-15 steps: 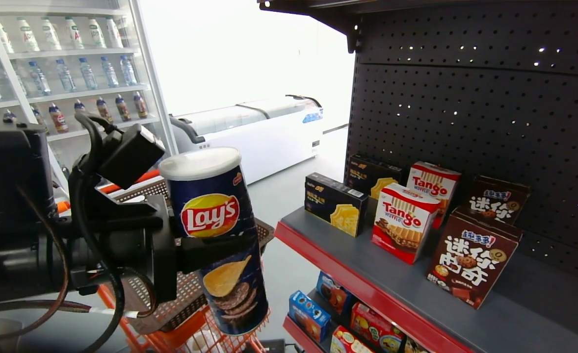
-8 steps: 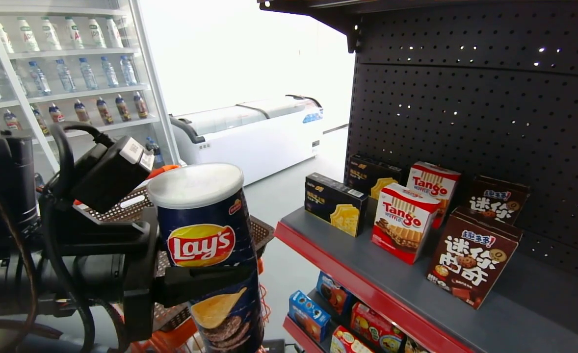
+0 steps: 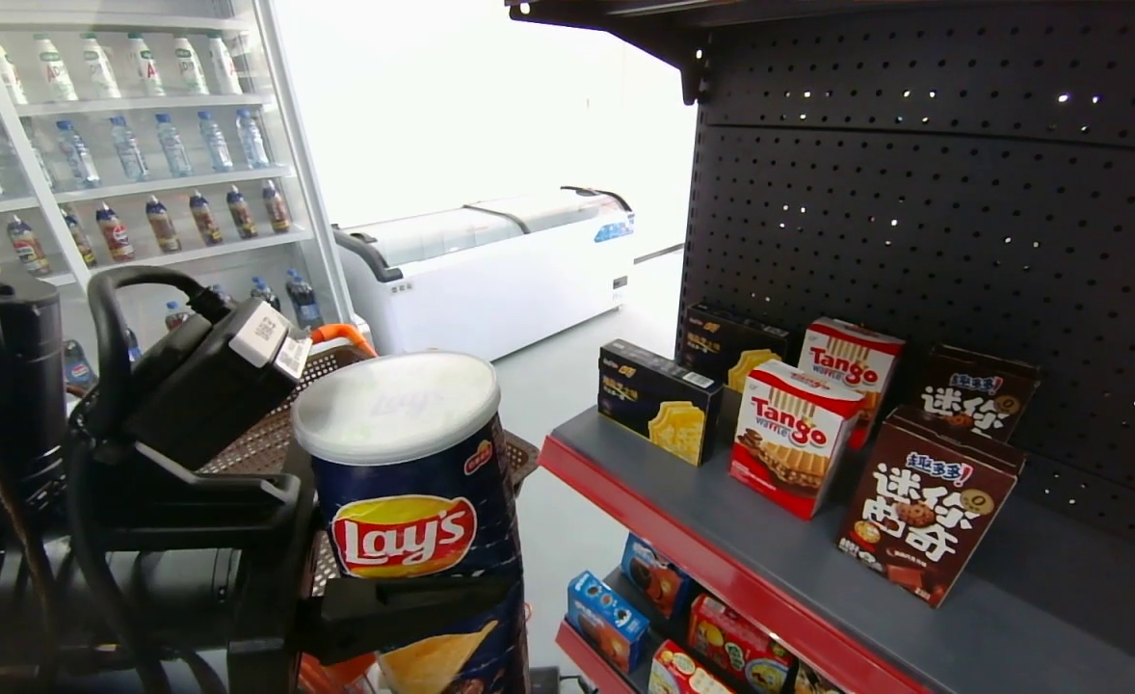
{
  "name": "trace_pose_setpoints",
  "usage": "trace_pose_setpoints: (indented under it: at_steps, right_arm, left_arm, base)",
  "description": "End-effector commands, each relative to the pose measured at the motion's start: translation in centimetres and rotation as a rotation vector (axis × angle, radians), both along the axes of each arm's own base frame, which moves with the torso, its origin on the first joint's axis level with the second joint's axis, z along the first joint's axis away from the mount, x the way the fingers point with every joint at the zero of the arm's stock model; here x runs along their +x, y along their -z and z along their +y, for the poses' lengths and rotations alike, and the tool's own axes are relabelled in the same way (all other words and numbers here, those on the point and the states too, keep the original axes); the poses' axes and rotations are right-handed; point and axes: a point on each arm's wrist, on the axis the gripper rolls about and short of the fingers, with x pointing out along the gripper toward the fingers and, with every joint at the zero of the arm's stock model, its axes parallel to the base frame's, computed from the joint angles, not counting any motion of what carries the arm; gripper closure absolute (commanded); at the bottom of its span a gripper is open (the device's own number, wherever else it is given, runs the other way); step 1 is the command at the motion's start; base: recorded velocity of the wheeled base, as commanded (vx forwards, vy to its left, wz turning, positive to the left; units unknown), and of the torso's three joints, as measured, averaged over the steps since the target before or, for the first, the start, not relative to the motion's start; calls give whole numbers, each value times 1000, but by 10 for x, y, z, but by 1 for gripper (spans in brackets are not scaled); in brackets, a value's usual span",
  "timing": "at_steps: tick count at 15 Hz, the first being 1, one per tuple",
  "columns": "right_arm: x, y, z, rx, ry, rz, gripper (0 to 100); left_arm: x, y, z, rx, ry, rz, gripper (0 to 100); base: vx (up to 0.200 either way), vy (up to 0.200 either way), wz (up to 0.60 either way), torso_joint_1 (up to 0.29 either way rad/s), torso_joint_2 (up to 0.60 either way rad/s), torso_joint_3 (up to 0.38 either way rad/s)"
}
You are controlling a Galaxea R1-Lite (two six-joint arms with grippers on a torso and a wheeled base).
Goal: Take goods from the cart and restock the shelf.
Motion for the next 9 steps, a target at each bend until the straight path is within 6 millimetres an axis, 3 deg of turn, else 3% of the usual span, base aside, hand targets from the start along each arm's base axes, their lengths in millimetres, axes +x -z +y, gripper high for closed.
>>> trace_pose_setpoints:
  at_steps: [1, 9]
  right_arm:
    - [0, 0, 0, 0, 0, -1, 0]
    - [0, 0, 0, 0, 0, -1, 0]
  left_arm:
    - [-1, 0, 0, 0, 1, 0, 100]
    - [-3, -1, 1, -4, 3, -7, 100]
  base:
    - [0, 0, 0, 0, 0, 0]
    - [0, 0, -600, 4, 2, 1]
